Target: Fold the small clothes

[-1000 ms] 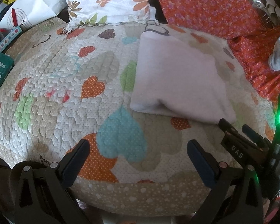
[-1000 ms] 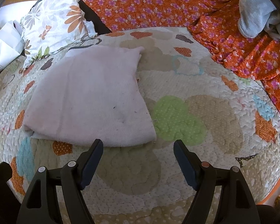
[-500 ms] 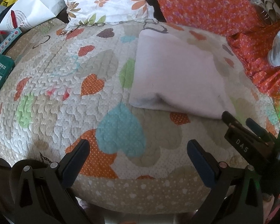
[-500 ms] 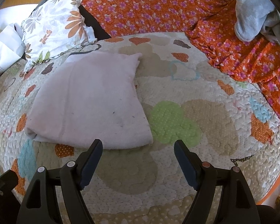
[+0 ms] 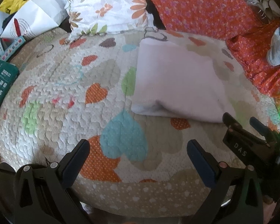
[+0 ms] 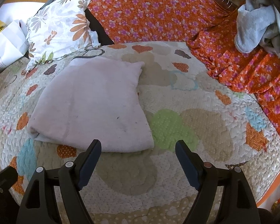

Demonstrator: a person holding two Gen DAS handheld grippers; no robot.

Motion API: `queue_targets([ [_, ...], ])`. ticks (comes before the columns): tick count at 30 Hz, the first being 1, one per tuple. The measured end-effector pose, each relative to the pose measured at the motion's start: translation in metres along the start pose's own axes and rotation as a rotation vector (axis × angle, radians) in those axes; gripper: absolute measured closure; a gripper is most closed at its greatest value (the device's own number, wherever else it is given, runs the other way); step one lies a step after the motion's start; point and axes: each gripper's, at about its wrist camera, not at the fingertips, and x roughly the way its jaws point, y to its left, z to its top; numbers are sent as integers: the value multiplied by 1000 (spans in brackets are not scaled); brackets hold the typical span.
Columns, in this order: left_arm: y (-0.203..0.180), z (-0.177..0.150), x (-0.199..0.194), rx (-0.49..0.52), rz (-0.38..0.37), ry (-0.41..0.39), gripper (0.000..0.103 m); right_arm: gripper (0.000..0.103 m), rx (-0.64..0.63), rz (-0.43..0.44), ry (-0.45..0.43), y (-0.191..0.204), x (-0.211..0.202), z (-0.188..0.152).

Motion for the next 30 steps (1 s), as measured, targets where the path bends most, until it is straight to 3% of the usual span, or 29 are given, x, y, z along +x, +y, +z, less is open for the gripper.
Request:
queue_targets([
  [7,0,1,-6,-1,3,-45,0,17,13,-2,-11,-1,-2,1],
  [30,5,2,10,-26,-15,-23,0,16,0,-6,-21,1,0,1],
])
